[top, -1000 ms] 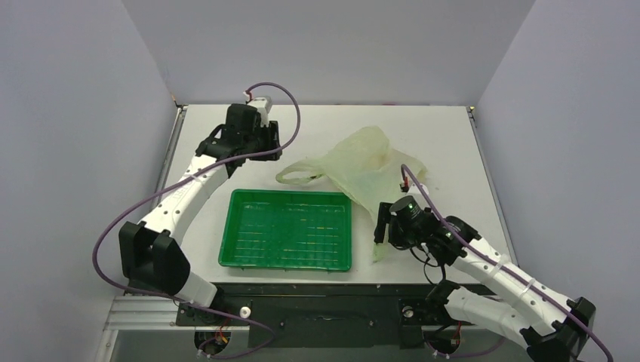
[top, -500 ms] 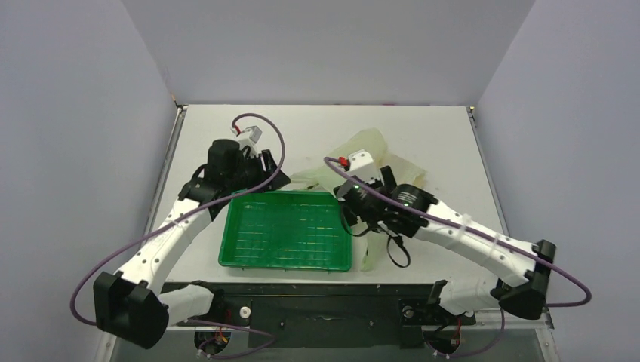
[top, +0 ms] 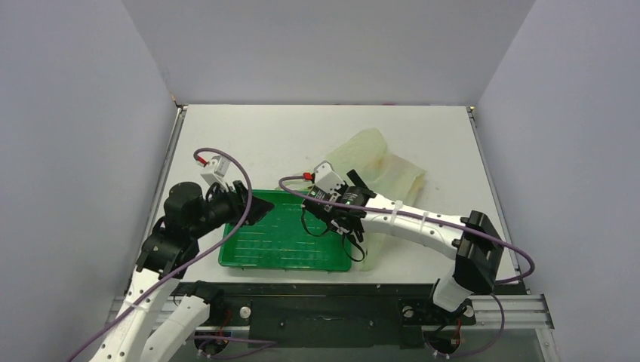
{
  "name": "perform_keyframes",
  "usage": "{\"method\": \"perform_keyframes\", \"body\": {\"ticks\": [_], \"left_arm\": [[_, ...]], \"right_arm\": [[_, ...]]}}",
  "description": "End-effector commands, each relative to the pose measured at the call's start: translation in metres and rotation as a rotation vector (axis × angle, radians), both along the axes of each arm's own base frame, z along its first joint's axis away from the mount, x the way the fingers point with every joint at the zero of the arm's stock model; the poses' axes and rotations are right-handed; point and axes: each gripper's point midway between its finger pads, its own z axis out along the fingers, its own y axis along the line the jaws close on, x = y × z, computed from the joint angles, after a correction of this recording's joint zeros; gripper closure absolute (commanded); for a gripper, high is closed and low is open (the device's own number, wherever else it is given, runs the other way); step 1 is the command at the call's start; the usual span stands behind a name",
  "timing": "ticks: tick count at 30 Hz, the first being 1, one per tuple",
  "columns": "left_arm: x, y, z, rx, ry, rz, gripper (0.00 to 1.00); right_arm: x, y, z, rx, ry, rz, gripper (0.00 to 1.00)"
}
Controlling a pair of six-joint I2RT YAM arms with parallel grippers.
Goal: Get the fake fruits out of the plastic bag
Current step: Adjust the plastic bag at the center of the board.
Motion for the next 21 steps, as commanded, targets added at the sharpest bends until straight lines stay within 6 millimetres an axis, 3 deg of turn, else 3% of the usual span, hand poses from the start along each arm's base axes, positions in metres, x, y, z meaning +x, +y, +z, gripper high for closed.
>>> {"method": "perform_keyframes", "body": {"ticks": [1, 5, 7, 9, 11, 12, 14, 17, 21], "left_arm": [[-0.024, -0.004, -0.008, -0.053, 0.046, -0.055, 0.52], [-0.040, -0.016, 0.000, -0.193, 0.032, -0.116, 0.50], [-0.045, -0.020, 0.001, -0.233, 0.041, -0.132, 0.50], [-0.047, -0.023, 0.000, -0.262, 0.049, -0.145, 0.50], [-0.047, -0.026, -0.001, -0.290, 0.065, -0.160, 0.50], [-0.046, -0.028, 0.002, -0.311, 0.064, -0.163, 0.51], [-0.045, -0.032, -0.001, -0.341, 0.078, -0.174, 0.51], [-0.041, -0.037, -0.002, -0.386, 0.090, -0.175, 0.51], [-0.039, -0.057, 0.002, -0.454, 0.061, -0.216, 0.51]], "right_arm": [[0.010, 0.013, -0.024, 0.020, 0.019, 0.008, 0.17], [0.019, 0.005, -0.038, 0.021, 0.017, -0.044, 0.17], [0.029, -0.008, -0.042, 0.015, 0.002, -0.097, 0.21], [0.036, -0.022, -0.043, -0.006, -0.019, -0.147, 0.31], [0.039, -0.030, -0.044, -0.025, -0.028, -0.162, 0.47], [0.039, -0.033, -0.041, -0.033, -0.038, -0.164, 0.63], [0.038, -0.035, -0.036, -0.028, -0.041, -0.154, 0.84], [0.034, -0.034, -0.022, 0.025, -0.052, -0.134, 1.00], [0.027, -0.036, -0.005, 0.084, -0.047, -0.119, 1.00]]}}
